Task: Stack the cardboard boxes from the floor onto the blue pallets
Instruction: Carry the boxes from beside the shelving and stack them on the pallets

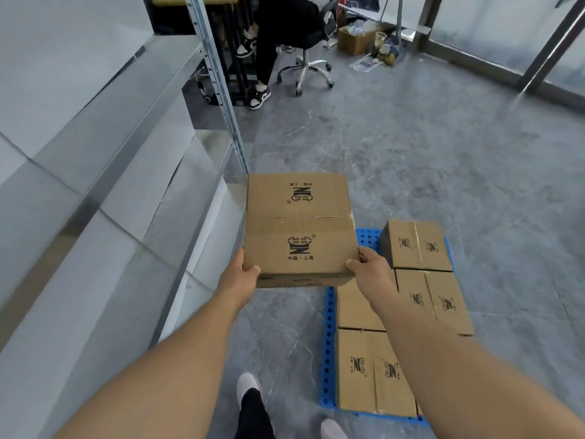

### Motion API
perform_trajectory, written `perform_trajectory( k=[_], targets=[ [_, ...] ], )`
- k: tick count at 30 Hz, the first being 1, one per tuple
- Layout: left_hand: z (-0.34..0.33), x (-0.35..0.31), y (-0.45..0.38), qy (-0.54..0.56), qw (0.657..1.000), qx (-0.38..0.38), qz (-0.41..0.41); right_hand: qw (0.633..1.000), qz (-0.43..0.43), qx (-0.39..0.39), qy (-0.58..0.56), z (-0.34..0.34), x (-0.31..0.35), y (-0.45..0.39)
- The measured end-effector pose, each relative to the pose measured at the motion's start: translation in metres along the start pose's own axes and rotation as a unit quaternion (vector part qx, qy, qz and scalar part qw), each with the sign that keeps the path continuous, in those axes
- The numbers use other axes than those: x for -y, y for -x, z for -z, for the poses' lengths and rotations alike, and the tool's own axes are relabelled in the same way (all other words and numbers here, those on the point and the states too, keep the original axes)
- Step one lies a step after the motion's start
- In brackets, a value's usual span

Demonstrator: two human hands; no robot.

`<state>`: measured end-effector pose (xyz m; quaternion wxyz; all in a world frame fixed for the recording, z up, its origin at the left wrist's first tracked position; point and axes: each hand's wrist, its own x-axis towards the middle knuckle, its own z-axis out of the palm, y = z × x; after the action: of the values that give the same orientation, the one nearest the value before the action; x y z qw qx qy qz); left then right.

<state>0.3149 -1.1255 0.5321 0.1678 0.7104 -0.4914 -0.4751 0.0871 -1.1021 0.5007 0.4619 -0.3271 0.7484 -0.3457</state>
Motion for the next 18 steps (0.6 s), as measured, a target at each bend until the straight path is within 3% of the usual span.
perform_trajectory(
  k=[10, 18],
  targets=[
    [0.014, -0.024, -0.130, -0.042, 0.994, 0.089, -0.040, 0.993, -0.058, -0.099, -0.035, -0.044, 0.020, -0.063],
    [-0.028, -0.060, -0.211, -0.096, 0.983, 0.143, -0.061, 0.978, -0.115, -0.171, -0.043, -0.029, 0.019, -0.122]
  ],
)
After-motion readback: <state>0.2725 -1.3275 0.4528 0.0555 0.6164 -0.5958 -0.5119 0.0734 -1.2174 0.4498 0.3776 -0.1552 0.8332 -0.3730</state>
